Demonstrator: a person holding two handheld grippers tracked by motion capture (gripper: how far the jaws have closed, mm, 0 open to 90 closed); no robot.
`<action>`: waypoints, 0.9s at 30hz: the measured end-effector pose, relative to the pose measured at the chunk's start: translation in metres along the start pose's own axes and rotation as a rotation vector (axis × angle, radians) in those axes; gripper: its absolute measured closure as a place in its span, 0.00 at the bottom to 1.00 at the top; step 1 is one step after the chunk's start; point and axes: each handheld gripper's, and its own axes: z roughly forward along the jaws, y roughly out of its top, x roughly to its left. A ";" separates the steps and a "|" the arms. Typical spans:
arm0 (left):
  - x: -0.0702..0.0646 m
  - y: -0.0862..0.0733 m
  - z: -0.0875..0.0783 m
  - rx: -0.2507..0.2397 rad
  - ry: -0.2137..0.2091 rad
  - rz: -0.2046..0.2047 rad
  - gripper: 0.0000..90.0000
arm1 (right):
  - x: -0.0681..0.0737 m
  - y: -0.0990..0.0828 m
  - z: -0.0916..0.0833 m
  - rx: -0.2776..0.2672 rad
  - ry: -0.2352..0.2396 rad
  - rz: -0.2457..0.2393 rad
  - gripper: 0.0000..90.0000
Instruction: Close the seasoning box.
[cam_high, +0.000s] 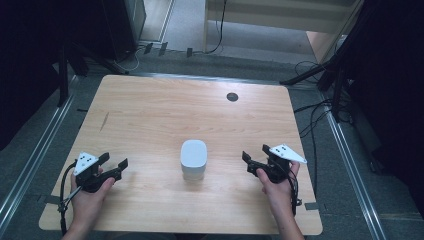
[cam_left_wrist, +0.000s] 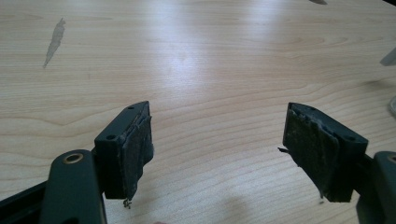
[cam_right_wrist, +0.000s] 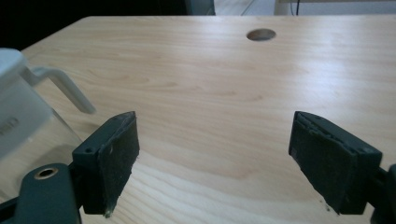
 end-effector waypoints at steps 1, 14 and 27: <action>0.000 0.000 0.000 -0.001 0.001 0.001 0.27 | -0.002 -0.003 -0.002 0.005 -0.004 0.007 0.19; 0.000 0.000 0.000 -0.001 0.002 0.001 0.27 | -0.042 -0.039 -0.029 0.044 -0.085 0.024 0.19; -0.001 0.000 -0.001 -0.002 0.000 0.007 0.27 | -0.069 -0.060 -0.055 0.077 -0.145 0.035 0.19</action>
